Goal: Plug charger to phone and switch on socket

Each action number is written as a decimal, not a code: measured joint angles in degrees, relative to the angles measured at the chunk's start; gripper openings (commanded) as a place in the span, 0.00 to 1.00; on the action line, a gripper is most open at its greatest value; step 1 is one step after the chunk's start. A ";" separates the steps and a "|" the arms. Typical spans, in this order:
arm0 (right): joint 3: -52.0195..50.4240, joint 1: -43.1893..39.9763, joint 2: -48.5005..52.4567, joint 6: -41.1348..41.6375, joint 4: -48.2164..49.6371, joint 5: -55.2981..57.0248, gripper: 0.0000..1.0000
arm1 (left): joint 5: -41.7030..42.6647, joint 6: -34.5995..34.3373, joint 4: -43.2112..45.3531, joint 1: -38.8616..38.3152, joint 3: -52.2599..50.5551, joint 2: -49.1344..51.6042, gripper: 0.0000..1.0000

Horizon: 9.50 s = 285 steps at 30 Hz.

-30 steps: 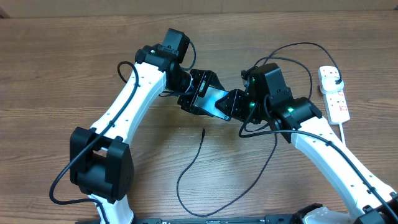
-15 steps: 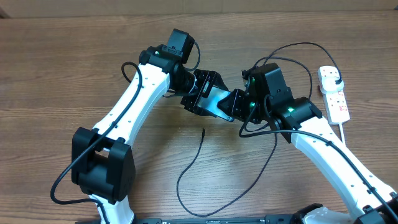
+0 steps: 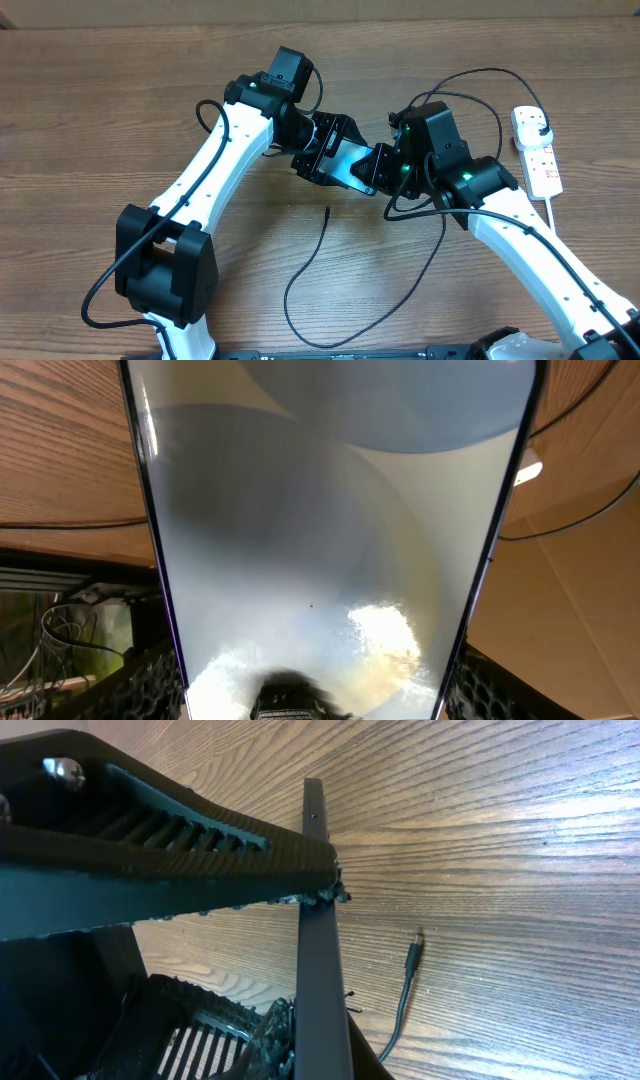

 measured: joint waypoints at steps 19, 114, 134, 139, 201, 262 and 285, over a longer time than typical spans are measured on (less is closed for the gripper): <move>0.00 -0.02 0.04 0.20 -0.33 0.96 0.04 | -1.27 0.55 0.17 -0.02 -0.02 0.00 1.00; -0.02 0.42 0.22 76.72 42.51 -15.82 0.04 | -8.41 5.97 10.47 11.89 0.00 -15.21 0.99; 0.00 0.42 0.22 76.74 42.47 -16.20 0.04 | -9.20 4.20 10.47 11.89 0.00 -15.21 0.62; 0.00 0.42 0.22 76.70 42.45 -16.28 0.04 | -9.38 4.28 10.47 11.91 0.00 -15.21 0.55; -0.02 0.35 0.24 76.72 42.27 -17.22 0.34 | -10.86 3.10 10.45 11.15 0.02 -15.21 0.04; 0.00 -2.40 0.24 36.89 34.03 -17.16 0.99 | 15.72 32.98 3.91 33.09 0.00 -15.21 0.04; 14.88 -6.16 0.39 14.36 -10.93 0.46 0.99 | 19.63 35.04 3.98 37.55 0.00 -15.21 0.04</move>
